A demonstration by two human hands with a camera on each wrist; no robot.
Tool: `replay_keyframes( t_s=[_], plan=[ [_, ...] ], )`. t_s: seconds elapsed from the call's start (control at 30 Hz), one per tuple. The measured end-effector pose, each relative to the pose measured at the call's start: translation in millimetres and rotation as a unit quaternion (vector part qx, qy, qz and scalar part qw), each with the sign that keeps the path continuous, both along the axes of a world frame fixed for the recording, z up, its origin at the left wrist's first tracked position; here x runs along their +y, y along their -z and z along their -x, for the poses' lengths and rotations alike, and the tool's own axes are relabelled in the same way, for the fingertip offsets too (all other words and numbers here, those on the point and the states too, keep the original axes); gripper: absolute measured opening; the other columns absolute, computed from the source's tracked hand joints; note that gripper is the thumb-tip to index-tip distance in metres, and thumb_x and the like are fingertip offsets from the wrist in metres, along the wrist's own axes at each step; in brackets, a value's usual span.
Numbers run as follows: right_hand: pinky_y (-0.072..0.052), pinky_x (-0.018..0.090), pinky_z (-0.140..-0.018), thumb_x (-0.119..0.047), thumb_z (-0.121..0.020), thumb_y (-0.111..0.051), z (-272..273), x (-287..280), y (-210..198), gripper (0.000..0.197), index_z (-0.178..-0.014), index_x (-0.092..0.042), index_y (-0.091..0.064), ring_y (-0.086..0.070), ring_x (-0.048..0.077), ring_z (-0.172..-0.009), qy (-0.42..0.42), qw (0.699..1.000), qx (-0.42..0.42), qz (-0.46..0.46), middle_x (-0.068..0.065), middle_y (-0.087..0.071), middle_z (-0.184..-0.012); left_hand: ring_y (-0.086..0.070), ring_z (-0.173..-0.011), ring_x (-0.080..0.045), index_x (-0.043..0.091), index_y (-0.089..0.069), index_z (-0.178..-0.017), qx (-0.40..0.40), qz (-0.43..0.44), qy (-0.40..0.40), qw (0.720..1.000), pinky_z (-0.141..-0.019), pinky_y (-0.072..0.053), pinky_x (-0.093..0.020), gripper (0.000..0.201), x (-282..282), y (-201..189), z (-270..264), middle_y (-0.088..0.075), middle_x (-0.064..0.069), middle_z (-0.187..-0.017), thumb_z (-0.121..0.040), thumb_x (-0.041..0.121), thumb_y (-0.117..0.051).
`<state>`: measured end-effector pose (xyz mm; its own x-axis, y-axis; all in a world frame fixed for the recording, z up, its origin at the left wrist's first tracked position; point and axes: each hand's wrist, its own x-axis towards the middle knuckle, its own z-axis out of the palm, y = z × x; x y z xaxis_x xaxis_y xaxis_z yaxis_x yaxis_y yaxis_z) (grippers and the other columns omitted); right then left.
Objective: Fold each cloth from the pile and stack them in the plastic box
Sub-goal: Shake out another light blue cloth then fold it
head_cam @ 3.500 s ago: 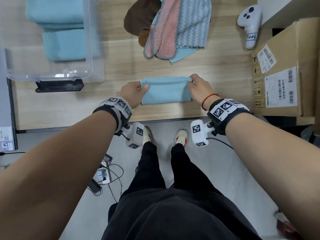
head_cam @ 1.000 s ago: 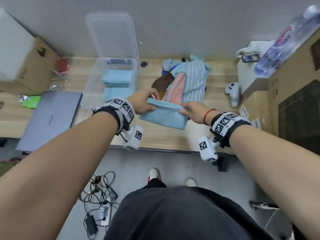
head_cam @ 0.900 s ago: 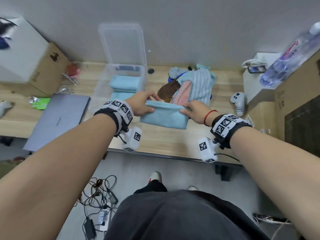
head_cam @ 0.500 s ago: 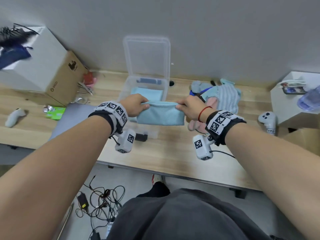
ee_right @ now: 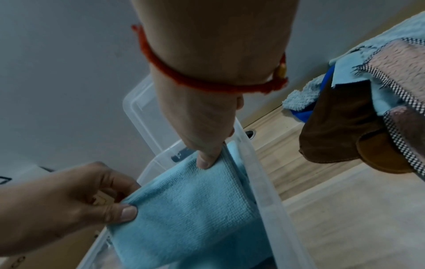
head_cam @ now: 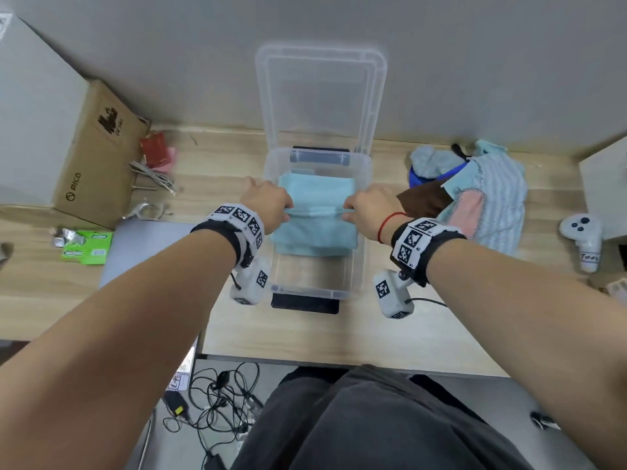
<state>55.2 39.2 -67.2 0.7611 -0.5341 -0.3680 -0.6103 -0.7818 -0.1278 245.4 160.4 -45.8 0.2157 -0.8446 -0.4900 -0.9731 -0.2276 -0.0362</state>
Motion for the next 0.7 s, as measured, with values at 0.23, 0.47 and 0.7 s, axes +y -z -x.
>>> replay_keyframes(
  t_s=[0.23,0.47,0.7],
  plan=[
    [-0.030,0.041,-0.090,-0.035,-0.097,-0.050,-12,9,29,0.017,-0.088,-0.024,-0.059,-0.053,0.027,-0.101,-0.087,0.991,0.094,0.050,0.000,-0.063,-0.086,-0.045,-0.106,-0.024,0.027,-0.067,-0.106,-0.061,-0.083,0.071,0.992,-0.099,-0.025,-0.048,0.015,-4,32,-2,-0.059,-0.005,-0.099,-0.093,0.026,-0.059],
    [-0.026,0.045,-0.091,-0.033,-0.094,-0.052,-23,5,29,0.015,-0.083,-0.025,-0.058,-0.045,0.024,-0.089,-0.083,0.982,0.146,0.081,-0.002,-0.054,-0.075,-0.044,-0.105,-0.021,0.026,-0.066,-0.106,-0.066,-0.070,0.091,0.991,-0.096,-0.025,-0.049,0.017,-8,43,-5,-0.063,0.000,-0.097,-0.091,0.021,-0.058],
    [-0.032,0.040,-0.082,-0.027,-0.090,-0.057,-28,5,18,0.013,-0.097,-0.018,-0.061,-0.054,0.029,-0.097,-0.074,0.991,0.034,0.105,0.004,-0.063,-0.100,-0.052,-0.100,-0.023,0.029,-0.063,-0.103,-0.023,0.050,0.069,0.996,-0.086,-0.031,-0.039,0.029,-12,33,-21,-0.060,0.001,-0.104,-0.083,0.008,-0.063]
  ],
)
